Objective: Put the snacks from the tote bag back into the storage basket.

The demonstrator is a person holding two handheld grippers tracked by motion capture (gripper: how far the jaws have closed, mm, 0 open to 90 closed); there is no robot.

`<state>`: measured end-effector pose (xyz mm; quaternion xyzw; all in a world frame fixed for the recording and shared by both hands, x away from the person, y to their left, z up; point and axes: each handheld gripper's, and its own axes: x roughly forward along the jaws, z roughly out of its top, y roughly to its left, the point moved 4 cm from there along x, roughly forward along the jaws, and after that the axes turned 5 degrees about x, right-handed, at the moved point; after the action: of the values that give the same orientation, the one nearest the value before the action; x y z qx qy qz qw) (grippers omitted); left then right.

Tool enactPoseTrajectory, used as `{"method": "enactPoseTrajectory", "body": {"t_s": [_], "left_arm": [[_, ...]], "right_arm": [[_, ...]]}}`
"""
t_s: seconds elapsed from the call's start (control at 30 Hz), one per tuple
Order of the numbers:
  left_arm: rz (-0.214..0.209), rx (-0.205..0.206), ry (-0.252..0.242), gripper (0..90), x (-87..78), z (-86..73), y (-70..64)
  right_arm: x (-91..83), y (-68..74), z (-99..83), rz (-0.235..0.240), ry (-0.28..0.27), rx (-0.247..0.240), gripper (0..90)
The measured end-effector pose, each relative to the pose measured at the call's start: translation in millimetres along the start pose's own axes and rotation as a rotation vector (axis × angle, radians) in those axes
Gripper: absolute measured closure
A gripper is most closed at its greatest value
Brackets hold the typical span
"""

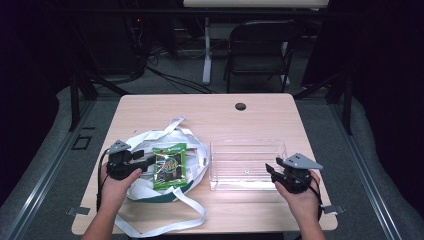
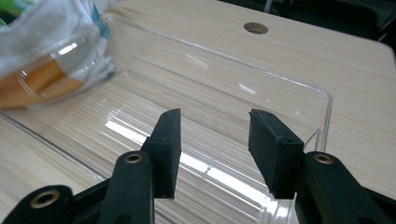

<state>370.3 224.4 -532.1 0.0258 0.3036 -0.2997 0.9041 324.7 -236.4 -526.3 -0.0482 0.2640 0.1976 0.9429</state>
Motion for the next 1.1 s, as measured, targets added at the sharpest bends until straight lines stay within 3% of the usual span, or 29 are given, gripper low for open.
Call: {"method": "enactPoseTrajectory", "body": {"t_s": [0.2,0.53,0.77,1.1], "left_arm": [[-0.012,0.001,0.01,44.0,3.6,-0.8,-4.3],[-0.028,-0.054,0.013,41.3,5.3,2.2,-3.5],[-0.03,-0.08,0.046,44.1,9.3,6.3,-2.5],[-0.036,-0.114,0.095,40.9,18.9,11.0,-2.6]], "right_arm": [[4.1,8.8,-2.5,-0.04,0.04,-0.097,50.5],[3.2,9.0,-1.1,-0.011,0.053,-0.061,50.5],[4.4,8.3,-1.5,-0.01,0.06,-0.06,50.2],[4.7,8.3,-1.9,0.002,0.067,-0.052,50.2]]}}
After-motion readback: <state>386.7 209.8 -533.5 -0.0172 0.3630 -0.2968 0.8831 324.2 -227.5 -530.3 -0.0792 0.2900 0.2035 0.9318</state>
